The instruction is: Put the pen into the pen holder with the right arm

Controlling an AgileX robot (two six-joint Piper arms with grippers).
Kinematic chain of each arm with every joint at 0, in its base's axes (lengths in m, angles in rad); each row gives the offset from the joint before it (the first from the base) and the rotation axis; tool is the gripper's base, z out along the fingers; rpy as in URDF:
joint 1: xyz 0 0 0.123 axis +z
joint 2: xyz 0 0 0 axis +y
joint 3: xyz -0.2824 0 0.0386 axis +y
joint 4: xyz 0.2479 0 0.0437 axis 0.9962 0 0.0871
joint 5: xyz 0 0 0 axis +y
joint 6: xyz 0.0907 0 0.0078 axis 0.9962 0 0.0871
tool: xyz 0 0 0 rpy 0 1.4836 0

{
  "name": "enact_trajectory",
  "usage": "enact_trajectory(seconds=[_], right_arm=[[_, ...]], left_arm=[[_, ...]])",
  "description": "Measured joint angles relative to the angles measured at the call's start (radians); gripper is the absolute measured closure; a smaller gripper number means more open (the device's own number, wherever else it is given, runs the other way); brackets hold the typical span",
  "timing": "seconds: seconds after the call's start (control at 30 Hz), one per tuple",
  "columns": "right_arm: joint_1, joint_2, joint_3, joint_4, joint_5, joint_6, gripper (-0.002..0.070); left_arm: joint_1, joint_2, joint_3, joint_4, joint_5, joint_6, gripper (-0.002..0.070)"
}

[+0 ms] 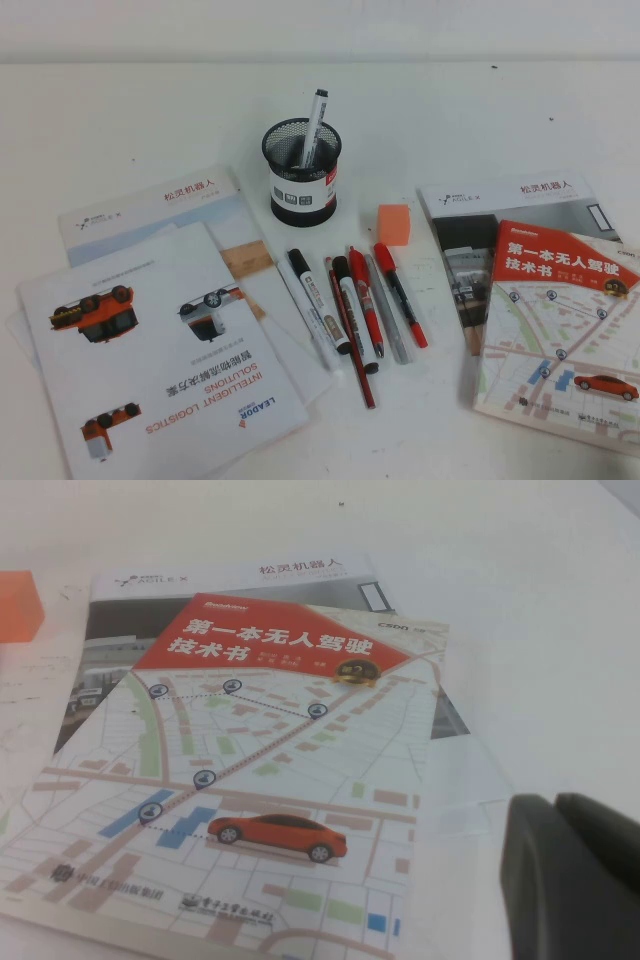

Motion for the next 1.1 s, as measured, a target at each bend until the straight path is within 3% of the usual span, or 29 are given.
enact_trajectory(seconds=[1.1], right_arm=[[0.000,0.000,0.000,0.000,0.000,0.000,0.0696]], left_arm=[[0.000,0.000,0.000,-0.013,0.000,0.000,0.0678]])
